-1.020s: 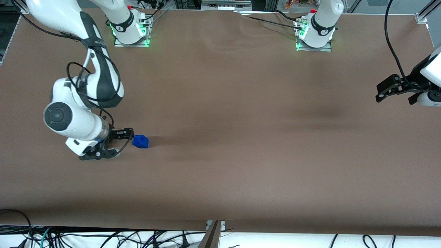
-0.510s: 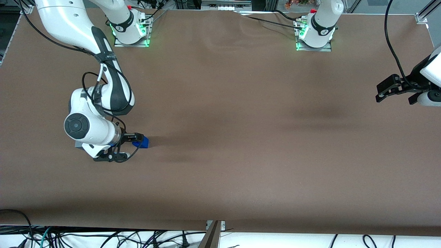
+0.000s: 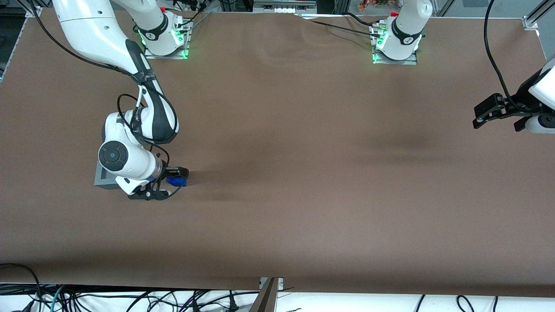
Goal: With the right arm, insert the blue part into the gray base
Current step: 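Close the right gripper on the blue block and lift it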
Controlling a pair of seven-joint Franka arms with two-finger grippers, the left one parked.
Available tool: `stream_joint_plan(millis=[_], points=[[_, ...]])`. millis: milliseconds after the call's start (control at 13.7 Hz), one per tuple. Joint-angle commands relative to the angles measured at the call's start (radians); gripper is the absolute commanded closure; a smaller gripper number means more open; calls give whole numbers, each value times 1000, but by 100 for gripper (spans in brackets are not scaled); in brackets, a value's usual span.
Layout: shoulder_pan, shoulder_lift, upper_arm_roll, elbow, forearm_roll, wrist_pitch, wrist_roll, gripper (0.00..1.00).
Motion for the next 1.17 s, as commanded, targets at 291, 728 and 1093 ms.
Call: stream_joint_plan(millis=[291,728,1093], points=[[5,10,-6,-15,18,38,29,2],[5,10,-6,-8,19,29,31,58],[-7,-41,-17,52,13,-51,2,58]])
